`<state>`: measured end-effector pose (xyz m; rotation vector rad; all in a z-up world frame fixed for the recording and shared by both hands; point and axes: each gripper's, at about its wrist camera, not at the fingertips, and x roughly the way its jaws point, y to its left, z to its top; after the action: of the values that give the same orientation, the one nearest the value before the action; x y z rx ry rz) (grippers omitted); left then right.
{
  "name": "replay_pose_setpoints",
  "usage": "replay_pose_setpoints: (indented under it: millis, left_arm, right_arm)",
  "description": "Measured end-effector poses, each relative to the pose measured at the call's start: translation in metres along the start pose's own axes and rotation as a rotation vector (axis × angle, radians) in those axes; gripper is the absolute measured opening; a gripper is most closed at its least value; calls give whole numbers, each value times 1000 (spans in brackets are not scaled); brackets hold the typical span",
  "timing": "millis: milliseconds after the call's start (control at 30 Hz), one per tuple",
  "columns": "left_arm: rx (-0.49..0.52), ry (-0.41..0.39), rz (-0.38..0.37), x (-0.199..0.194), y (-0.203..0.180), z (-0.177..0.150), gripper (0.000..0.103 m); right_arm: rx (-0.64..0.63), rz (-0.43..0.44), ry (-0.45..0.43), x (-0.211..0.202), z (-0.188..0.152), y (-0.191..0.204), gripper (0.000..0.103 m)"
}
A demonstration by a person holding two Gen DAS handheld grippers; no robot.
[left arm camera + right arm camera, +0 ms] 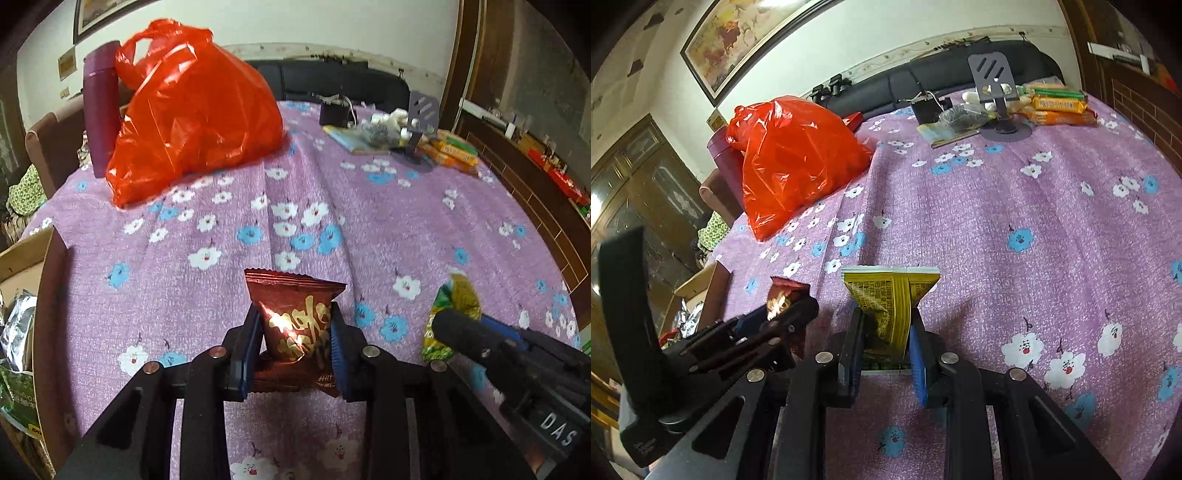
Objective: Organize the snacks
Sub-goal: 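Hold the yellow-green packet and red chip bag lifted above the table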
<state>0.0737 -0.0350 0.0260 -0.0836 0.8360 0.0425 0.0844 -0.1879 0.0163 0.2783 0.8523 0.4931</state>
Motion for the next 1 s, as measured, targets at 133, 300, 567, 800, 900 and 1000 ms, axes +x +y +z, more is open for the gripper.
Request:
replay_pose_setpoints:
  millis: [133, 300, 567, 800, 900, 1000]
  left_arm:
    - [3, -44, -5, -9, 0, 1, 32]
    - [18, -76, 3, -14, -1, 2, 32]
    - [15, -74, 20, -12, 2, 2, 32]
    - [-1, -56, 25, -7, 6, 2, 32]
    - [-1, -50, 25, -6, 5, 2, 32]
    - [0, -53, 26, -7, 5, 3, 32]
  right_arm:
    - [-33, -5, -6, -1, -2, 8, 24]
    - [-50, -4, 2, 3, -4, 13, 24]
    - [-46, -3, -7, -1, -4, 13, 24]
    - [-46, 9, -11, -5, -6, 17, 24]
    - [-51, 10, -15, -6, -6, 18, 24]
    - [-52, 8, -15, -6, -6, 19, 24]
